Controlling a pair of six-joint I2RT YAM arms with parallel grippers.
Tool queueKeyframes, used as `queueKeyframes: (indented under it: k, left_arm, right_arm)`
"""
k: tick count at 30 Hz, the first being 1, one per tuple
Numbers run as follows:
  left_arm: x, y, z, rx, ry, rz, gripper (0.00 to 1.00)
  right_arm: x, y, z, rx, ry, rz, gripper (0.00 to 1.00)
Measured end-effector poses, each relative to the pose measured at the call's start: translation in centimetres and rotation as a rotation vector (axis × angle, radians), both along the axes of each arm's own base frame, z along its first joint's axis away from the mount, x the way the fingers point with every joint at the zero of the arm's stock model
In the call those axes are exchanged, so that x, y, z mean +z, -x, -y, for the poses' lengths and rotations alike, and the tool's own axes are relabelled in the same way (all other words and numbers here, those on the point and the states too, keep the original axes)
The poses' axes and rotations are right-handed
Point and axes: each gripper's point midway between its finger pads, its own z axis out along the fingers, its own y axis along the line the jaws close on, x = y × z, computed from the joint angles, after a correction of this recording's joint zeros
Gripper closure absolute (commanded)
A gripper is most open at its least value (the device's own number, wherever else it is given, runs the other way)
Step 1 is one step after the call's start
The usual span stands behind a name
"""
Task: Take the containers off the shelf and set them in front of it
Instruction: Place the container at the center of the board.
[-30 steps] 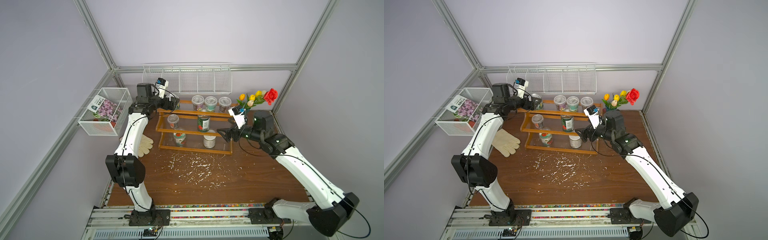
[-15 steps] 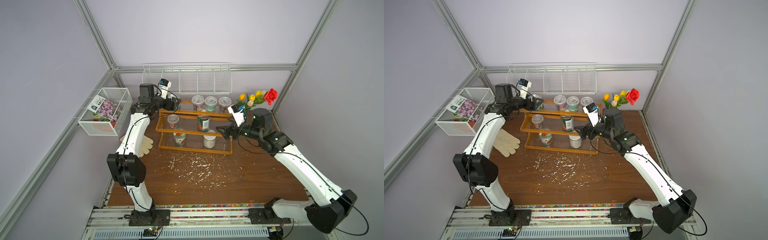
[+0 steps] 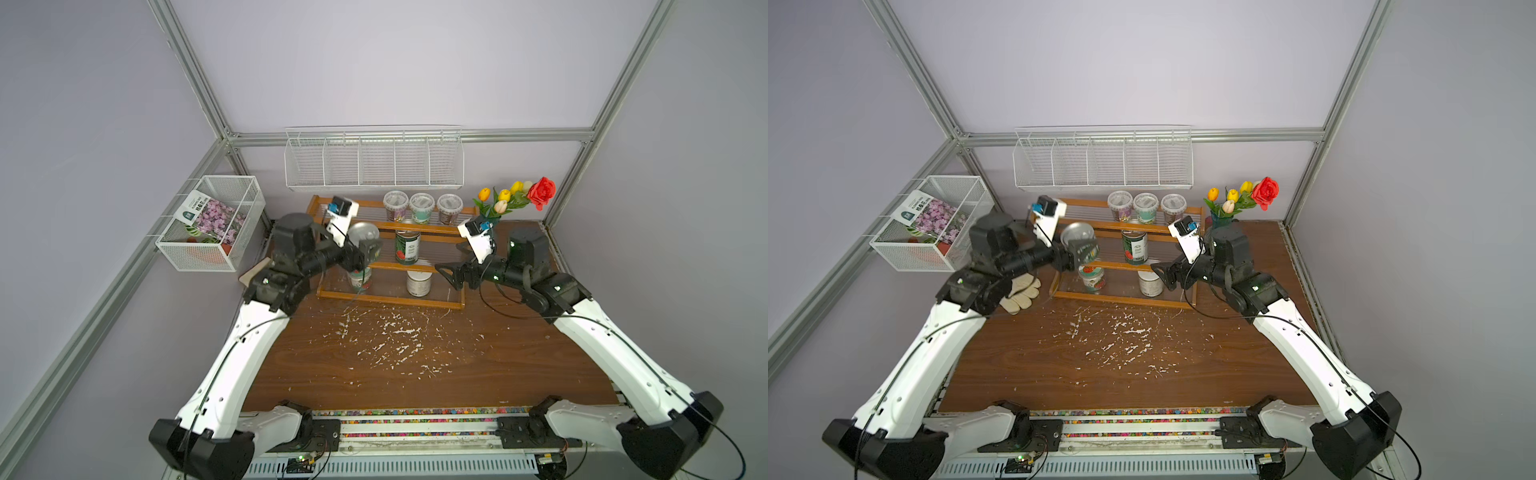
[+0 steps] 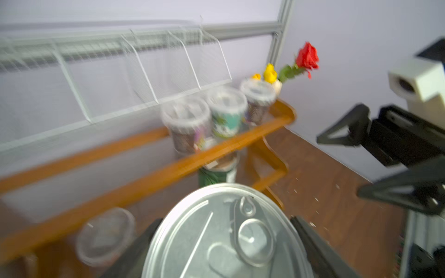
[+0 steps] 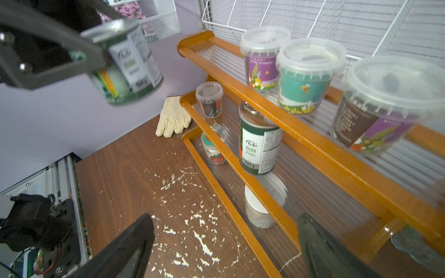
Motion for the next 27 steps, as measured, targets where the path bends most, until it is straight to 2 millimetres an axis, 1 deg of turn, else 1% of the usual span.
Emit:
queueKeyframes:
  k: [3, 5, 7, 8, 10, 11, 14, 17, 21, 23, 27]
  left_arm:
    - [-6.8, 2.1, 0.0, 0.019, -0.006, -0.113, 0.36]
    - [-12.1, 3.1, -0.8, 0.06, -0.024, -0.19, 0.36]
    - [-16.4, 4.0, -1.9, 0.108, -0.041, -0.248, 0.36]
    - [-18.2, 4.3, -2.5, 0.132, -0.049, -0.267, 0.36]
    - [-20.8, 4.7, -3.3, 0.172, -0.054, -0.287, 0.36]
    - [-21.8, 4.7, -3.7, 0.193, -0.054, -0.289, 0.36]
    - [-23.8, 4.1, -4.4, 0.25, -0.055, -0.281, 0.36]
    - [-25.3, 2.8, -5.5, 0.342, -0.057, -0.266, 0.37]
    - [-27.6, 1.5, -6.8, 0.451, -0.084, -0.277, 0.37]
    - [-28.2, 0.9, -7.5, 0.503, -0.092, -0.282, 0.37]
    - [-28.5, 0.3, -8.3, 0.564, -0.094, -0.274, 0.36]
  right_arm:
    - [-1.5, 1.4, 0.2, 0.021, 0.006, -0.01, 0.04]
    - [-2.5, 2.1, 0.1, 0.036, 0.013, -0.008, 0.04]
    - [-3.4, 2.6, -0.1, 0.052, 0.022, -0.007, 0.04]
    - [-4.0, 2.8, -0.3, 0.059, 0.026, -0.008, 0.04]
    - [-5.0, 3.0, -0.5, 0.071, 0.034, -0.01, 0.04]
    - [-5.5, 3.1, -0.7, 0.076, 0.036, -0.011, 0.04]
    - [-6.2, 3.3, -1.2, 0.089, 0.048, 0.004, 0.04]
    - [-6.3, 3.7, -1.8, 0.107, 0.059, 0.03, 0.04]
    - [-6.3, 3.6, -2.0, 0.109, 0.075, 0.063, 0.04]
    - [-6.4, 3.5, -2.0, 0.102, 0.086, 0.074, 0.04]
    - [-6.6, 3.2, -1.7, 0.089, 0.106, 0.091, 0.04]
